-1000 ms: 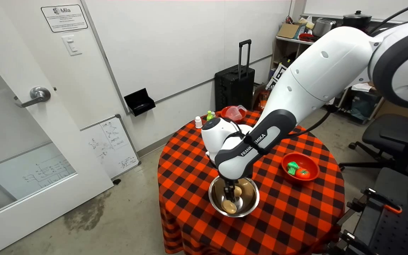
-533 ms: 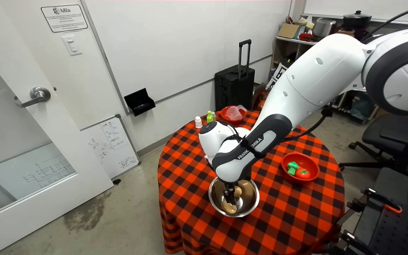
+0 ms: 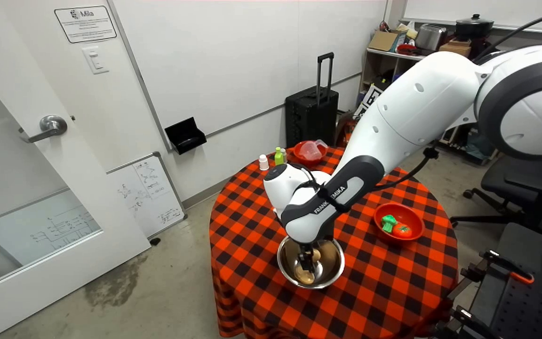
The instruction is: Put the egg in the metal bowl on the table
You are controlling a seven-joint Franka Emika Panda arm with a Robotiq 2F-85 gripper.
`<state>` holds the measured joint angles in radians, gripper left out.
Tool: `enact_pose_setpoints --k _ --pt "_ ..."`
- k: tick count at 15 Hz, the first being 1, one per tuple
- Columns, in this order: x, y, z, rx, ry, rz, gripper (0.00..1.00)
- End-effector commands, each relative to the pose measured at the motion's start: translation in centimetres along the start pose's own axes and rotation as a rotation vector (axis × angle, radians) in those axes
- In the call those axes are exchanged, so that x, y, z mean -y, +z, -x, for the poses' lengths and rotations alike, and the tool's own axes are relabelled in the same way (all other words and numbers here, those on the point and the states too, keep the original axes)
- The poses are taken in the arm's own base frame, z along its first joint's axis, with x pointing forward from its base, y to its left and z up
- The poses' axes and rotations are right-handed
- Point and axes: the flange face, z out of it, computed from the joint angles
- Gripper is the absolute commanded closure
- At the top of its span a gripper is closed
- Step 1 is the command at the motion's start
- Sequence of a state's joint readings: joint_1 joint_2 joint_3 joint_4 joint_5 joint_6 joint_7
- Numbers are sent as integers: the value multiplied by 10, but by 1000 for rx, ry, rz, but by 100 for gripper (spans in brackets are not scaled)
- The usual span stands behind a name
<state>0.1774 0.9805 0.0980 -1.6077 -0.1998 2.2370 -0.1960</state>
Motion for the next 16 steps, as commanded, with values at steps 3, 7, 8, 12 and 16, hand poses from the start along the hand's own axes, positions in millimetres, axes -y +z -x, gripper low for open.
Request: enact_pose_setpoints --k 3,7,8,12,16 --pt "-1 7 -9 23 9 22 0" --pt "0 11 -12 23 11 23 0" --pt "1 11 -13 22 12 25 0" --pt "2 12 -17 21 20 38 0" --pt "1 9 -19 18 30 55 0"
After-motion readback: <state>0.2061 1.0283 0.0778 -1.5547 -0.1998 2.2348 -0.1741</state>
